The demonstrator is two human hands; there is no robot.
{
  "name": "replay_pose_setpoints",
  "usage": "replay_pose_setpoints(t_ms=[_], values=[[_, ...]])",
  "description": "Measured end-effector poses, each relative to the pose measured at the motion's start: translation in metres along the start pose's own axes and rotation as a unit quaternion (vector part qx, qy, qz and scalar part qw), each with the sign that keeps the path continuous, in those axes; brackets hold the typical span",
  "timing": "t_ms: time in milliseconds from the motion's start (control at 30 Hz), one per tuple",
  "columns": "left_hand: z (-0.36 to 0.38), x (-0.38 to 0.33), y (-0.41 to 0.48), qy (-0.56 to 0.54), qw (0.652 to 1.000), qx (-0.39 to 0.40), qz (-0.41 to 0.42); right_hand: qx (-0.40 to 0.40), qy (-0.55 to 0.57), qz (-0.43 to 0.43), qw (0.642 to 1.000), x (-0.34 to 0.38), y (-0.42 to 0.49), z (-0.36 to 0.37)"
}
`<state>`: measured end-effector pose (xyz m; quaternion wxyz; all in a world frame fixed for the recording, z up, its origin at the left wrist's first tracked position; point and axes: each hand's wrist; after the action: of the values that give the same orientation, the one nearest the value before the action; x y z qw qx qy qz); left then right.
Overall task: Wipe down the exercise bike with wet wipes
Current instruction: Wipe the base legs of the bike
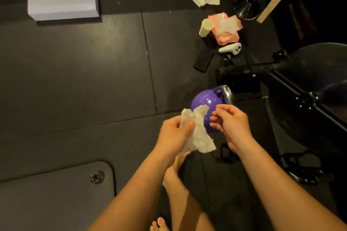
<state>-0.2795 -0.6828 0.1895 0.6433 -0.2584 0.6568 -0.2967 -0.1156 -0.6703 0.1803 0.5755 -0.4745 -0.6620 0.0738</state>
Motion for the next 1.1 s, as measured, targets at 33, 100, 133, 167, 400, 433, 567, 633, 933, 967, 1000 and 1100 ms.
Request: replay_pose_setpoints(t_ms=[33,100,133,167,400,433,567,633,933,967,1000,1100], values=[[0.014,-0.004,0.019,0.002,1.000,0.010,0.001,-0.018,-0.014,-0.009,1.000,0.003,0.021,0.002],[0.048,-0.014,0.053,0.005,0.999,0.033,0.002,-0.034,-0.042,-0.005,0.999,0.006,0.055,0.000],[0.067,-0.019,0.068,-0.001,0.999,0.041,-0.001,-0.016,-0.054,0.012,0.998,0.007,0.068,-0.002],[0.084,-0.023,0.080,-0.006,0.999,0.045,-0.011,0.019,-0.067,0.029,0.997,0.007,0.077,-0.004],[0.165,-0.032,0.128,0.040,0.995,0.069,-0.056,-0.014,-0.083,0.020,0.996,0.016,0.124,-0.039],[0.172,-0.033,0.131,0.038,0.996,0.064,-0.057,-0.031,-0.082,0.027,0.996,0.017,0.130,-0.041],[0.190,-0.036,0.141,0.074,0.997,0.004,-0.023,-0.123,-0.040,0.051,0.990,0.018,0.145,-0.042],[0.190,-0.035,0.155,0.107,0.990,-0.091,-0.030,-0.173,-0.030,0.077,0.981,0.017,0.153,-0.047],[0.195,-0.040,0.197,-0.111,0.895,0.025,-0.432,-0.196,-0.220,0.178,0.939,0.006,0.160,0.010],[0.178,-0.045,0.207,-0.063,0.910,-0.015,-0.409,-0.213,-0.210,0.172,0.939,0.009,0.158,0.015],[0.152,-0.040,0.232,0.022,0.923,-0.094,-0.372,-0.226,-0.189,0.168,0.941,0.011,0.157,0.019],[0.066,0.040,0.326,0.355,0.907,-0.217,-0.062,-0.217,-0.134,0.153,0.955,0.021,0.152,0.042]])
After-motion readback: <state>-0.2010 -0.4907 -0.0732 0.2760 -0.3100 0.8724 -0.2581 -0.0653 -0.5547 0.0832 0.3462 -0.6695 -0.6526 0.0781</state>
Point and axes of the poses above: each hand's wrist, its own y-axis towards the middle knuckle, its own z-axis out of the palm, x = y × z, and after that the axes turned 6 degrees about -x, right-handed
